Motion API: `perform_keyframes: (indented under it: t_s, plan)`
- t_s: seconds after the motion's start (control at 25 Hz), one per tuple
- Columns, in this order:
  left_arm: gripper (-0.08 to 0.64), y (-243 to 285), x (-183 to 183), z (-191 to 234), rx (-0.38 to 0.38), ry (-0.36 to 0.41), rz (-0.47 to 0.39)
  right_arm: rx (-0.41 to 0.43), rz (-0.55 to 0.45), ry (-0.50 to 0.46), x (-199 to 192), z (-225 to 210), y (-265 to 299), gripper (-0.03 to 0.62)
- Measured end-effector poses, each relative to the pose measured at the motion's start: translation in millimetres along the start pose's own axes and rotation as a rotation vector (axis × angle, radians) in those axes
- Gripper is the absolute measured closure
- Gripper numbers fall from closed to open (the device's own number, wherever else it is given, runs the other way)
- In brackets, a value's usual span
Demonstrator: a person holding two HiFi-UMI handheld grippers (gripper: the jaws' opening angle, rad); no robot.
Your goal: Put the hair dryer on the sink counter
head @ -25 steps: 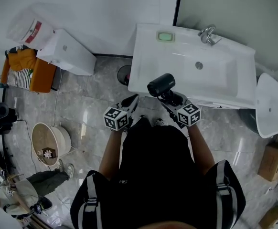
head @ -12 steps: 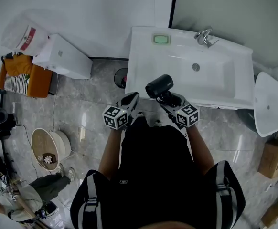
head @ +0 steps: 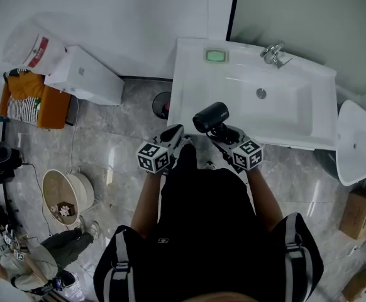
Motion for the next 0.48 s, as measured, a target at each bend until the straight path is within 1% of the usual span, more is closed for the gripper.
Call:
perform_keyframes:
  t_s: [0.48]
  plan:
    - [0.540,31,48,40,-0.049,0.017,0.052,-0.046,0.035,0.019,14,-33,40,0.290]
Point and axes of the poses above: the fingertips, and each gripper's own axes: y forward along the fingers, z to its left, x out of its top, the point moved 4 cm from there along -y, backward along the fingers, and after that the axes turned 14 degrees about -y, right-handed, at the moved point
